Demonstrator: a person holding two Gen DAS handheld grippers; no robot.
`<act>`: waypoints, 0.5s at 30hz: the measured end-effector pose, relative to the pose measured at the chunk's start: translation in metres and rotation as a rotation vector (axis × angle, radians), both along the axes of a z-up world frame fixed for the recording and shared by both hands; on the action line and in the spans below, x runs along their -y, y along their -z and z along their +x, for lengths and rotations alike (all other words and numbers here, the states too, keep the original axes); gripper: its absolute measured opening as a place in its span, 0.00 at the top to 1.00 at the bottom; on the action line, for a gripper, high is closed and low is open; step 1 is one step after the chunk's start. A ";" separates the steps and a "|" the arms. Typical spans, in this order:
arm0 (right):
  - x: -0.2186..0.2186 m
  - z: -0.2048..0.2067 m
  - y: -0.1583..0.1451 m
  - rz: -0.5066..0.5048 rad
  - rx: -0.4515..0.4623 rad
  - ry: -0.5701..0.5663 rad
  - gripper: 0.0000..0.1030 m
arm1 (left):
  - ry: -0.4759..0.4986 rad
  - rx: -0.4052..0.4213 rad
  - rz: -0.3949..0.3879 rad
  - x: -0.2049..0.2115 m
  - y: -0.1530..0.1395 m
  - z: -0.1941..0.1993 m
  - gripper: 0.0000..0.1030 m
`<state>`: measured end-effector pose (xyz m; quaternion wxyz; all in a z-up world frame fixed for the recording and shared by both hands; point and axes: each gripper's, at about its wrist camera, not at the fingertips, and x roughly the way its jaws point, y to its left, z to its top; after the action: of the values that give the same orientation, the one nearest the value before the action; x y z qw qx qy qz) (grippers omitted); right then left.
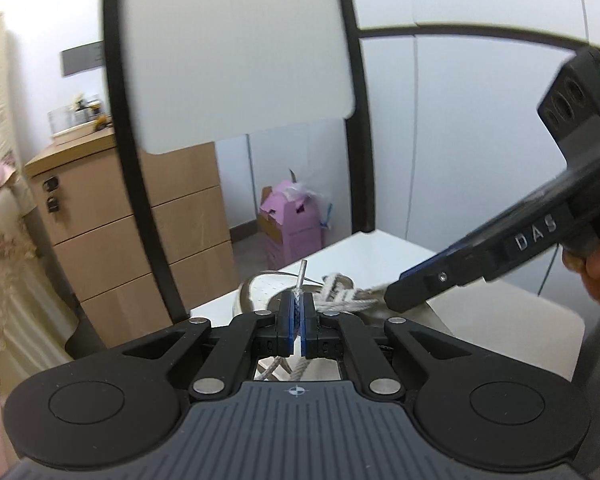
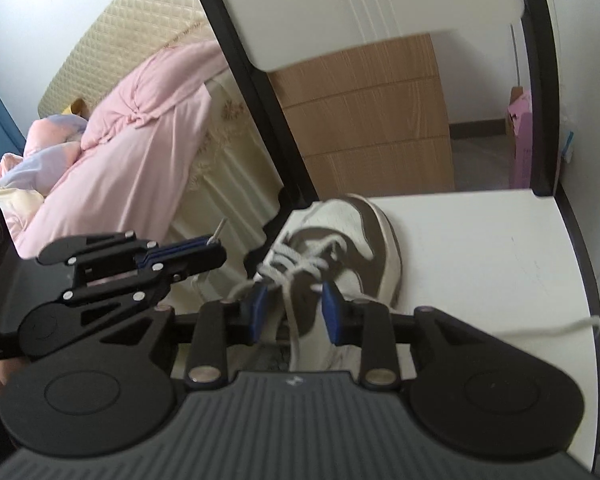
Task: Lace up shoes with both hands
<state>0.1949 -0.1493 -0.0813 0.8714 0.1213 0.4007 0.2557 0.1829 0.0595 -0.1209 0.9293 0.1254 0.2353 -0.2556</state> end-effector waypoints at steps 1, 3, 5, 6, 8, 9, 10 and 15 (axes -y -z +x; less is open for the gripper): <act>0.004 0.002 0.002 0.027 -0.019 0.016 0.71 | 0.013 0.004 0.017 0.003 0.001 0.000 0.97; 0.017 0.007 0.011 0.144 -0.087 0.075 0.74 | 0.038 0.014 0.053 0.009 0.005 -0.001 0.97; 0.033 0.011 0.025 0.294 -0.175 0.143 0.74 | 0.057 0.008 0.082 0.014 0.010 0.000 0.97; 0.040 0.013 0.033 0.372 -0.224 0.174 0.74 | 0.072 0.016 0.104 0.017 0.011 -0.001 0.97; 0.048 0.015 0.043 0.479 -0.285 0.223 0.74 | 0.108 0.043 0.145 0.022 0.014 -0.006 0.97; 0.051 0.016 0.047 0.519 -0.307 0.242 0.74 | 0.121 0.050 0.157 0.023 0.014 -0.007 0.97; 0.053 0.016 0.049 0.543 -0.321 0.254 0.74 | 0.127 0.053 0.163 0.023 0.015 -0.007 0.97; 0.056 0.019 0.055 0.609 -0.358 0.284 0.74 | 0.201 0.099 0.250 0.027 0.020 -0.014 0.97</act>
<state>0.2138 -0.2055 -0.1366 0.7385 0.4716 0.4313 0.2147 0.1691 0.0324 -0.1408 0.8866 0.2755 0.2056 -0.3094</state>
